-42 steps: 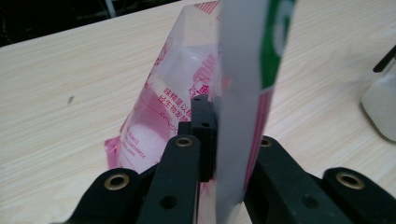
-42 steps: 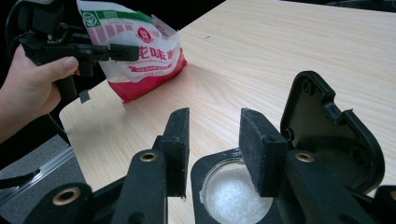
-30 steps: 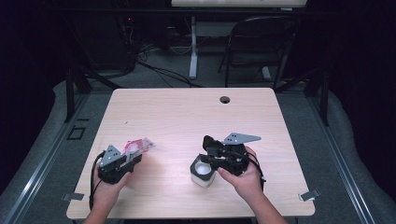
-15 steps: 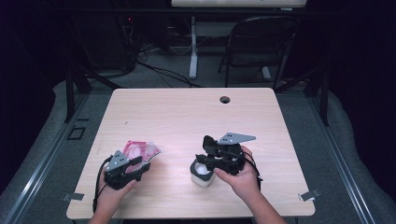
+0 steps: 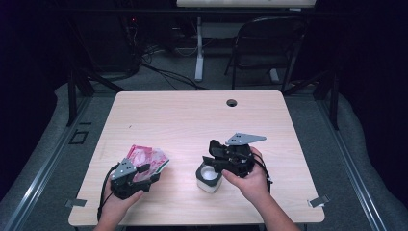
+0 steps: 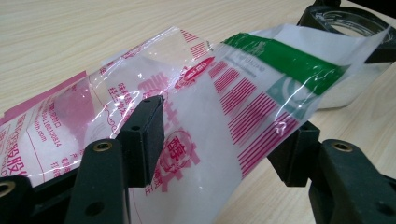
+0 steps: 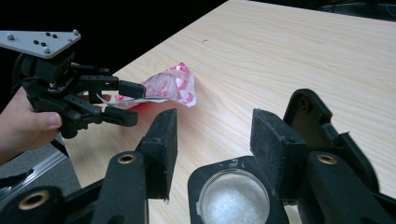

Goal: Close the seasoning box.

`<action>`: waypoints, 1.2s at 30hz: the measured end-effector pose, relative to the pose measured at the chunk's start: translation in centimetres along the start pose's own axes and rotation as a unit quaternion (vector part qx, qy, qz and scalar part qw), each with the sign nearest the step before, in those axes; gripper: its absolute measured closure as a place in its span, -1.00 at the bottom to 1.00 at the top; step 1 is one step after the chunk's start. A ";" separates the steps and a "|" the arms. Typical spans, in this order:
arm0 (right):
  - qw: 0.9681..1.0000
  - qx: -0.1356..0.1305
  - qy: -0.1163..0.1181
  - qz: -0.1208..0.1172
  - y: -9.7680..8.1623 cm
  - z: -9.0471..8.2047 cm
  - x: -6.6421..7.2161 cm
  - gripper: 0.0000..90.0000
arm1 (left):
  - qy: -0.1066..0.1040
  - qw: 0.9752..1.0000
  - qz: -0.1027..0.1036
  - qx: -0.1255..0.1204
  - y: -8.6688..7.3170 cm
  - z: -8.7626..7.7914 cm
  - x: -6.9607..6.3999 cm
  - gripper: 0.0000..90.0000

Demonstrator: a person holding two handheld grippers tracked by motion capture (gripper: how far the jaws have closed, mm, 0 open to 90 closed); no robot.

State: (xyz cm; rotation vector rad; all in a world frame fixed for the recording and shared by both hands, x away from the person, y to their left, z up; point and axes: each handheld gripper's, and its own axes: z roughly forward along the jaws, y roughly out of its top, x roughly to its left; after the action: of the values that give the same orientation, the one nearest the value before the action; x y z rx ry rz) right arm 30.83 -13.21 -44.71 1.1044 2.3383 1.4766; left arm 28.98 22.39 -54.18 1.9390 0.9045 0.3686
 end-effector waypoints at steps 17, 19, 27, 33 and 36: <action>0.999 -0.013 -0.039 0.006 1.1 -1.8 -1.5 0.31 | 0.012 1.000 0.008 0.008 0.5 0.3 -1.3 -0.23; 0.999 -0.012 -0.044 0.006 1.2 -2.1 -1.8 0.33 | 0.010 1.000 0.007 0.009 0.6 0.3 -1.5 -0.27; 0.997 -0.017 -0.071 0.023 1.2 -3.0 -3.8 0.50 | -0.001 1.000 0.012 0.013 0.8 0.7 -2.5 -0.29; 0.995 -0.009 -0.095 0.040 0.6 -2.9 -5.5 0.74 | -0.014 1.000 0.023 0.013 1.0 0.9 -3.3 -0.29; 0.994 -0.003 -0.100 0.044 0.3 -2.6 -5.8 0.84 | -0.020 0.999 0.029 0.013 1.1 1.0 -3.7 -0.29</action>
State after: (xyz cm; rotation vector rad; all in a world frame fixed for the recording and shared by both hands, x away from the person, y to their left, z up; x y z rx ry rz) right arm 33.86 -18.83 -44.59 1.3050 2.1727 1.3303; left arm 27.49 18.74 -53.41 1.9935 0.8329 0.3527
